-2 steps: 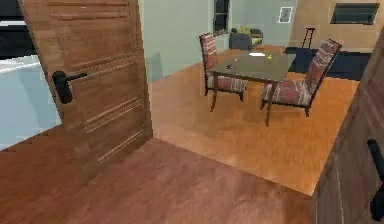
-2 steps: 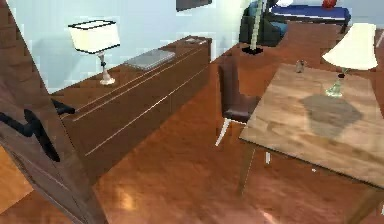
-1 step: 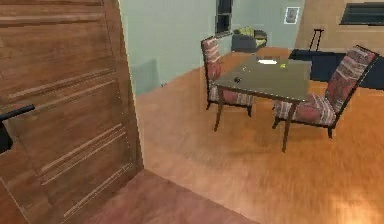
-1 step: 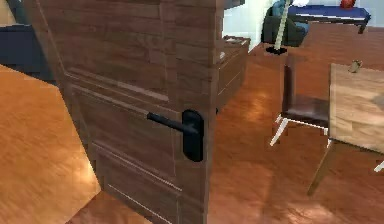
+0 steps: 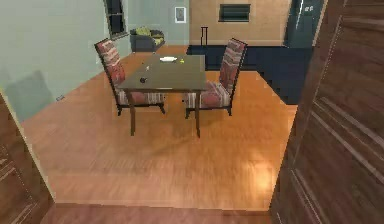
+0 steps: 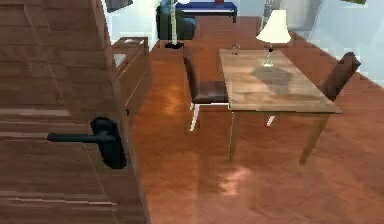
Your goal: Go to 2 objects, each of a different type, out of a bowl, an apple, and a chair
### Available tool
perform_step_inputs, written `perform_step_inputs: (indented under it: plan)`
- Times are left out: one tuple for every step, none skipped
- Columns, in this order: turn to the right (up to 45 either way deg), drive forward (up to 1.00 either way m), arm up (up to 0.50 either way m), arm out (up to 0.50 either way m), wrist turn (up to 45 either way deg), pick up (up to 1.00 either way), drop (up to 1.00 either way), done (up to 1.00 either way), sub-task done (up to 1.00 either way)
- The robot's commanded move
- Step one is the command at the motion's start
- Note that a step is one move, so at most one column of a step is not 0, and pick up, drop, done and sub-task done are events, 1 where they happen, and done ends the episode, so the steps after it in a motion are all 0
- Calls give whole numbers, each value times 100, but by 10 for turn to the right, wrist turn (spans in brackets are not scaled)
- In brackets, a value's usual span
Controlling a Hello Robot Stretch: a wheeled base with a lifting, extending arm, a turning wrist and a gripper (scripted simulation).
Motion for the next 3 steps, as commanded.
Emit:
perform_step_inputs:
  plan:
    - [0, 55, 0, 0, 0, 0, 0, 0, 0]
    - [0, 80, 0, 0, 0, 0, 0, 0, 0]
    - [450, 0, 0, 0, 0, 0, 0, 0, 0]
